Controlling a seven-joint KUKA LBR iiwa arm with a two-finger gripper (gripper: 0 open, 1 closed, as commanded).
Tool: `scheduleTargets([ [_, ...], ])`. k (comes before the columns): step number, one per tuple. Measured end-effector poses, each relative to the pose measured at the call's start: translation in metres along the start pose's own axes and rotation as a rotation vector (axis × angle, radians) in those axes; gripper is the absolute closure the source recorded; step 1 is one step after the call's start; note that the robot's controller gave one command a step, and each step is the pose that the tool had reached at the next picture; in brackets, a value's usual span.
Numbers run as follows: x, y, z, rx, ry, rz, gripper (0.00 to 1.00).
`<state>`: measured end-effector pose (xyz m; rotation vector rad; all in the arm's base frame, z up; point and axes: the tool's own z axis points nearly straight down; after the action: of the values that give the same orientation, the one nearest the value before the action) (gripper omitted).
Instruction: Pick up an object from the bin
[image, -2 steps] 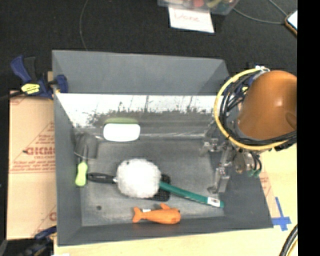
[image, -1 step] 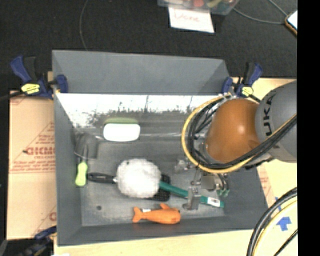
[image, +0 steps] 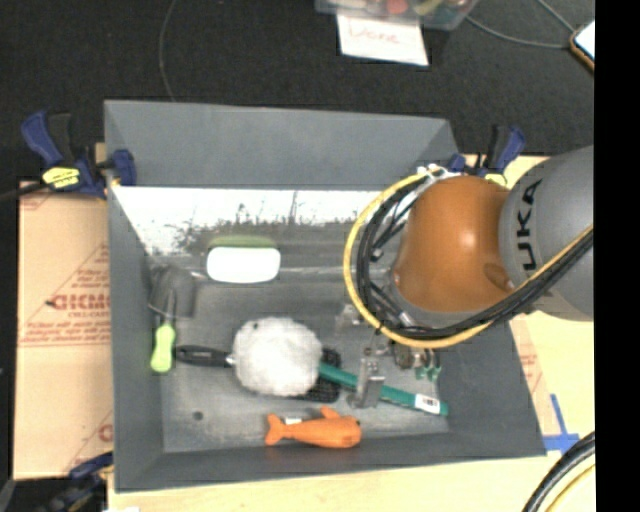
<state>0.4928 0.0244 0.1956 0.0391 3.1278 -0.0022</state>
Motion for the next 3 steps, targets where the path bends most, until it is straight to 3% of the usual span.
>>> scheduleTargets([
  [1, 0.008, -0.009, 0.104, 0.002, 0.005, -0.011, 0.0],
  [2, -0.004, 0.024, 0.069, -0.001, -0.015, 0.072, 0.0],
  [3, -0.009, 0.028, 0.121, 0.003, -0.015, -0.033, 0.0],
])
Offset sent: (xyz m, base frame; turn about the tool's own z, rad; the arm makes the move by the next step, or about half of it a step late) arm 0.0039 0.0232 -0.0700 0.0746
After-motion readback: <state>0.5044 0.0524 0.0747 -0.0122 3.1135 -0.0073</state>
